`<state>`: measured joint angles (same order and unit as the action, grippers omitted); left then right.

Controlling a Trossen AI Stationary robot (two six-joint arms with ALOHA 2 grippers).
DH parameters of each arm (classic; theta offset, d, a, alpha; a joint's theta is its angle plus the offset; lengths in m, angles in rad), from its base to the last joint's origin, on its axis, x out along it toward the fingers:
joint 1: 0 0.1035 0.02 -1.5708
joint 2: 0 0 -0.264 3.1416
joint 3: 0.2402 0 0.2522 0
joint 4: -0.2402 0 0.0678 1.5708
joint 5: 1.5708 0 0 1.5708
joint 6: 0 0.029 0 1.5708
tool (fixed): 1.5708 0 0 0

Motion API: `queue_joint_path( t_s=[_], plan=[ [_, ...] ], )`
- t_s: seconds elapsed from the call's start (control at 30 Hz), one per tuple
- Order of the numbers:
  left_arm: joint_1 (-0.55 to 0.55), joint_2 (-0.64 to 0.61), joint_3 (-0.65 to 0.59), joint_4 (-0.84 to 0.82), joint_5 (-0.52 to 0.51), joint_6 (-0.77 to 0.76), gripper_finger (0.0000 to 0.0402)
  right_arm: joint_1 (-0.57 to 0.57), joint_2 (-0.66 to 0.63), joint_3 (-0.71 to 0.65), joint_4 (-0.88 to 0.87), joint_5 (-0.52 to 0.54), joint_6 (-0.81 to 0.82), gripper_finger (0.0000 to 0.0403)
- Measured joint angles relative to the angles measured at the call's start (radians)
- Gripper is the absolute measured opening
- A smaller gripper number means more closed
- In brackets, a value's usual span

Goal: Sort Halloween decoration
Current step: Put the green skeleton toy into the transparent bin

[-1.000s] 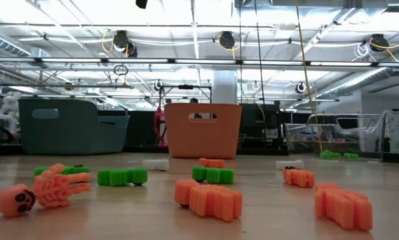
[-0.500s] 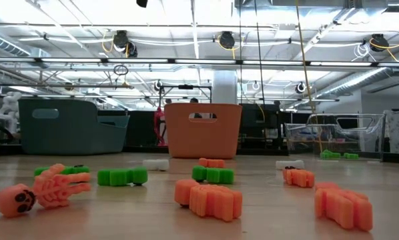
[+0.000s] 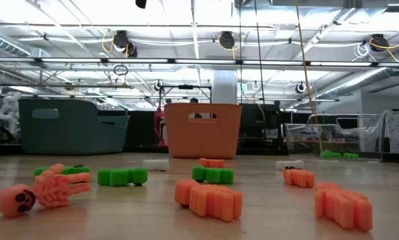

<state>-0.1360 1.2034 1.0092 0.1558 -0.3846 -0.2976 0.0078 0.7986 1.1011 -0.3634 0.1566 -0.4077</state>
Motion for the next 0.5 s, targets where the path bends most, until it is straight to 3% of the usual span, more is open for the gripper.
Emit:
queue_joint_path(
  t_s=[0.5],
  plan=[
    [0.0, 0.001, 0.0, -0.008, -0.066, -0.001, 0.0116, 0.0, 0.0, 0.0, 0.0, 0.0, 0.274, 0.0031]
  ],
)
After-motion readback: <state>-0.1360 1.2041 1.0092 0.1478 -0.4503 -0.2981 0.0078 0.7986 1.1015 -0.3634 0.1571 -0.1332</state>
